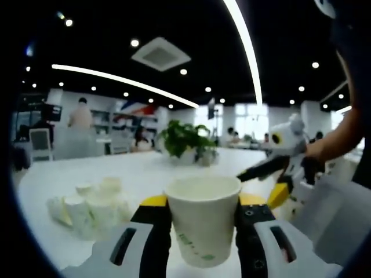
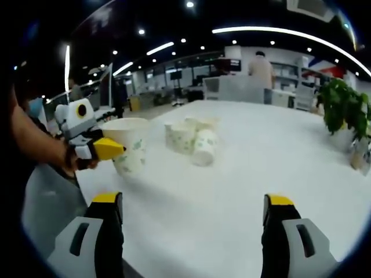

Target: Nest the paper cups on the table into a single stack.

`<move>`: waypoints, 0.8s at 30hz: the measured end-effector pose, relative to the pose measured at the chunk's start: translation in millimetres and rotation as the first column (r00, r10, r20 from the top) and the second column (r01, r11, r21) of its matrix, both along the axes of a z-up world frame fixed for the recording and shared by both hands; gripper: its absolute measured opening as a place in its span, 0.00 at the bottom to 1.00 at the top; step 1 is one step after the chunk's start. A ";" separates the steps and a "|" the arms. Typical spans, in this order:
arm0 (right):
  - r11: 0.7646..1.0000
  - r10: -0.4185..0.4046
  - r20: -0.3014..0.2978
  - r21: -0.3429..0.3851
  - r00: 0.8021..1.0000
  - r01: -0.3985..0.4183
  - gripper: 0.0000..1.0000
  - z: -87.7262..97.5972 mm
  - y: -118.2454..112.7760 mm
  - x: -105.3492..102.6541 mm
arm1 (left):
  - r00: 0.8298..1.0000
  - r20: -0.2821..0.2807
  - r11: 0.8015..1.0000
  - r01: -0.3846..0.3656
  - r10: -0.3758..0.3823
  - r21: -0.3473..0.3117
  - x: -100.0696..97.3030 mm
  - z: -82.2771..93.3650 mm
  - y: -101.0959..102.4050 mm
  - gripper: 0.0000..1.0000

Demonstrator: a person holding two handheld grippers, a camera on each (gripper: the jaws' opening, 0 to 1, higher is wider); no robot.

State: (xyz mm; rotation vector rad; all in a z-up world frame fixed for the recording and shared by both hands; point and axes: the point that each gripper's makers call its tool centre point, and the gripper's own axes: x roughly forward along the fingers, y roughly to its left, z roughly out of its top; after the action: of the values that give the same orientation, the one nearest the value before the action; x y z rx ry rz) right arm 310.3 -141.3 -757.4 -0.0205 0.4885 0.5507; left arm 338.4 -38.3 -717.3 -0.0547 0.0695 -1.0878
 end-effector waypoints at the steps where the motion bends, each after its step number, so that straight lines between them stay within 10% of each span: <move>1: 1.000 0.001 -0.002 -0.001 1.000 -0.001 0.99 -0.6 0.0 -1.1 | 1.000 -0.002 1.000 -0.003 0.003 0.002 0.0 -3.2 0.6 0.43; 24: 0.999 0.034 0.074 0.023 0.997 -0.036 1.00 15.7 19.1 -1.2 | 0.994 -0.078 0.991 -0.068 0.077 0.117 4.0 -74.8 17.9 0.44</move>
State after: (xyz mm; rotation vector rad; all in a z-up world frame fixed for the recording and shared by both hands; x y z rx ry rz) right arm 309.1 -122.1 -741.7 -0.0259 0.4101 0.5882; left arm 342.4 -20.4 -792.1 0.0009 0.2020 -1.0071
